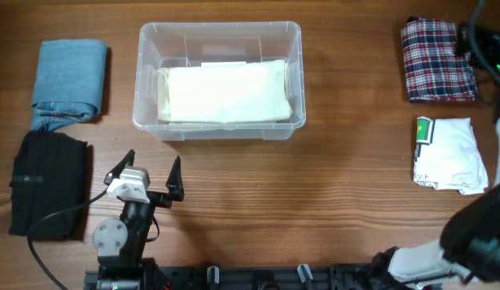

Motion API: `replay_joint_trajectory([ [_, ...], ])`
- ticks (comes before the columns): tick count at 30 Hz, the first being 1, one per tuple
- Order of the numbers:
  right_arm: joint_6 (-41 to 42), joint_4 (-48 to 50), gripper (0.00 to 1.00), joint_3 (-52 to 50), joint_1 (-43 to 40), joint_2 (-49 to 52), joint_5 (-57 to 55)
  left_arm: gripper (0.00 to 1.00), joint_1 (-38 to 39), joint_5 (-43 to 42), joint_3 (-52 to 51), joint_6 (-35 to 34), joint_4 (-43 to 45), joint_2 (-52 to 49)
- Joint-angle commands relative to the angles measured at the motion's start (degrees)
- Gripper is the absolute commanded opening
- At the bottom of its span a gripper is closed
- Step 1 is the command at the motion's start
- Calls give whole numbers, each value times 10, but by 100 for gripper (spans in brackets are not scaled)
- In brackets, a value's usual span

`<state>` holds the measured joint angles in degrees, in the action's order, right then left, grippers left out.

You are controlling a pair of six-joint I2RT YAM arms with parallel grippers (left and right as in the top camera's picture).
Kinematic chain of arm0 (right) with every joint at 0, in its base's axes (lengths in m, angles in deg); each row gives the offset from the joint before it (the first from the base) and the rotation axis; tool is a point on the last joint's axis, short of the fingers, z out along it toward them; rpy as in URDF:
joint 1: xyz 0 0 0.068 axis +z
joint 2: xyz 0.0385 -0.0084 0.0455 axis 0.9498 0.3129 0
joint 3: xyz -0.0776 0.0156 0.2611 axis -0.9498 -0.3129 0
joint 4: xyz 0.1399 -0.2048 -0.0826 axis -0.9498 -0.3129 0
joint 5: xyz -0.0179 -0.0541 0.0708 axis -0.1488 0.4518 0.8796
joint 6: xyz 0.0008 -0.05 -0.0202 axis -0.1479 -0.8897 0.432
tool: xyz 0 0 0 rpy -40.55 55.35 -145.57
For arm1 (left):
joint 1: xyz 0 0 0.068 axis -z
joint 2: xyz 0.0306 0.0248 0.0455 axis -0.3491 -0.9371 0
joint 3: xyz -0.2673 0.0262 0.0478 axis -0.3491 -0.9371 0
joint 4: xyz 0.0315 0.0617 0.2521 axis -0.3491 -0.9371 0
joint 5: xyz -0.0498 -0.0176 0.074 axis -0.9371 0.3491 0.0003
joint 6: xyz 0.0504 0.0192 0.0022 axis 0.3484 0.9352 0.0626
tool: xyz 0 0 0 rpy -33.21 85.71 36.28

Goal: Pack container
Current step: 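Move the right gripper to the plaid shirt and grasp it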

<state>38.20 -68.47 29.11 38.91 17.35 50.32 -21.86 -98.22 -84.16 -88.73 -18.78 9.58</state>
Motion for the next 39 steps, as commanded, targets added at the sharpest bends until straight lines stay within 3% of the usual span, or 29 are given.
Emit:
replay_joint_trajectory([
  [1,49,29,100,0,-56,55,54,100,3,3,-3,7,-1,3],
  [11,33,61,100,0,-129,213,53,100,3,3,-3,7,-1,3],
  [17,22,81,100,0,-129,243,10,100,3,3,-3,7,-1,3],
  [25,3,85,100,0,-128,284,40,100,3,3,-3,7,-1,3],
  [34,110,142,96,0,-48,311,150,100,3,3,-3,7,-1,3],
  [35,110,146,93,0,-37,311,150,100,3,3,-3,7,-1,3],
  [37,111,151,74,0,-26,311,150,100,3,3,-3,7,-1,3],
  [39,127,153,36,0,-26,311,151,100,3,3,-3,7,-1,3],
])
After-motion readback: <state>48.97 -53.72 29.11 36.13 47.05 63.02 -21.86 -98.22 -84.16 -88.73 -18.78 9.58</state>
